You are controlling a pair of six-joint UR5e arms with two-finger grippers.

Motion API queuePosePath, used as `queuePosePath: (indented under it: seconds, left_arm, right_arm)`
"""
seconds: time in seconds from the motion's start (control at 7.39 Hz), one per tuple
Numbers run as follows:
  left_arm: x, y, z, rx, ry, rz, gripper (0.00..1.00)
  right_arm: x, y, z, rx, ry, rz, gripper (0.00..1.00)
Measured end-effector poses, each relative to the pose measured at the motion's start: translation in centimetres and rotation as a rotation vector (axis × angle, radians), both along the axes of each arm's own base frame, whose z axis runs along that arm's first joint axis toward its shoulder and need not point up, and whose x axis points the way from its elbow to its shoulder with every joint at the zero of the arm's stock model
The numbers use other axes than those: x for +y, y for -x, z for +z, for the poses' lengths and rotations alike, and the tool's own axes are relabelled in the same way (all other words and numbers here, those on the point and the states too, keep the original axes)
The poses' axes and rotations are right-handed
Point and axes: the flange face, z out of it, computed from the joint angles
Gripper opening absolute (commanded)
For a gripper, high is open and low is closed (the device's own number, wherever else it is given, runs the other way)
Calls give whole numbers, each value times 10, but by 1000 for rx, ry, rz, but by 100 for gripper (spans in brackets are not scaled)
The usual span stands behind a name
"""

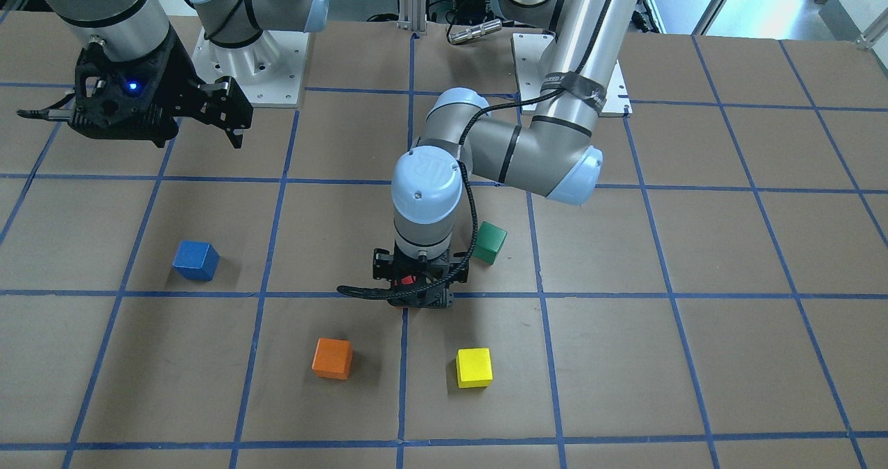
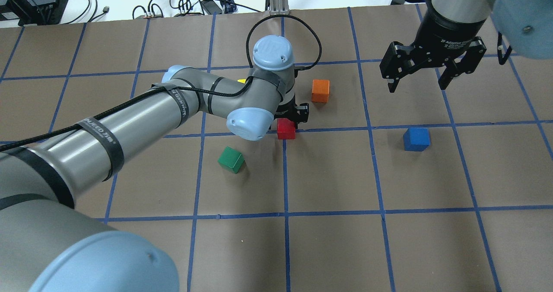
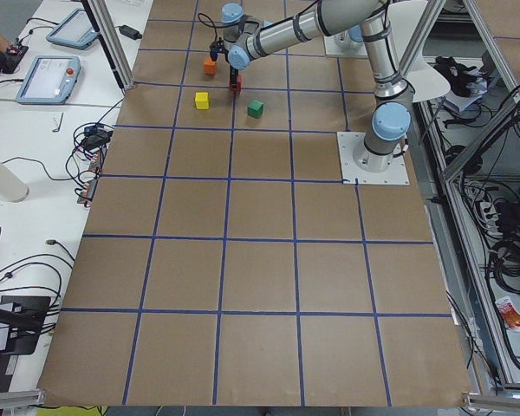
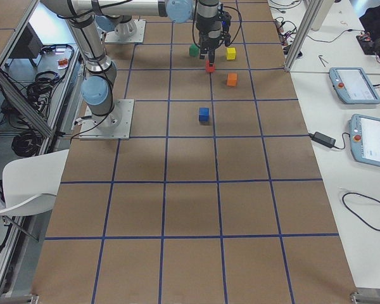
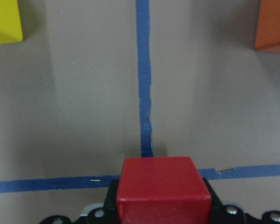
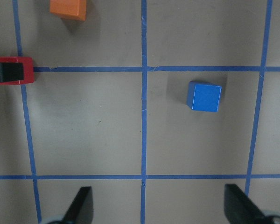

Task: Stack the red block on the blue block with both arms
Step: 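Set the red cube down and raise the left gripper away, then move the right gripper over the red cube and lower it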

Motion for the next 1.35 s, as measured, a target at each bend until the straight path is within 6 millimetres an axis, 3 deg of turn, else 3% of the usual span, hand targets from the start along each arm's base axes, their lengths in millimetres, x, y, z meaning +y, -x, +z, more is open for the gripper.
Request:
queuePosePath:
  seconds: [0.41,0.68,0.81,1.08,1.22,1.35]
  left_arm:
    - [-12,-80,136,-14,-52,-19,100]
    - [1,-133,221,-10,-53,-31,100]
    - [12,-154,254,-5,-26,-26,100]
    - [40,-185,302,-8,46,11,100]
    - [56,-200,311,-20,61,32,100]
    - [69,-211,305,-28,65,43,100]
  right_arm:
    - [-1,0,-8,-5,-14,-3,100]
    - [-7,-3,-8,-8,17,-1,100]
    - [-16,-9,-11,-10,43,5,100]
    - [-45,-44,-40,-15,99,54,100]
    - [-54,-73,-56,-18,124,71,100]
    - [-60,-100,-73,-23,141,68,100]
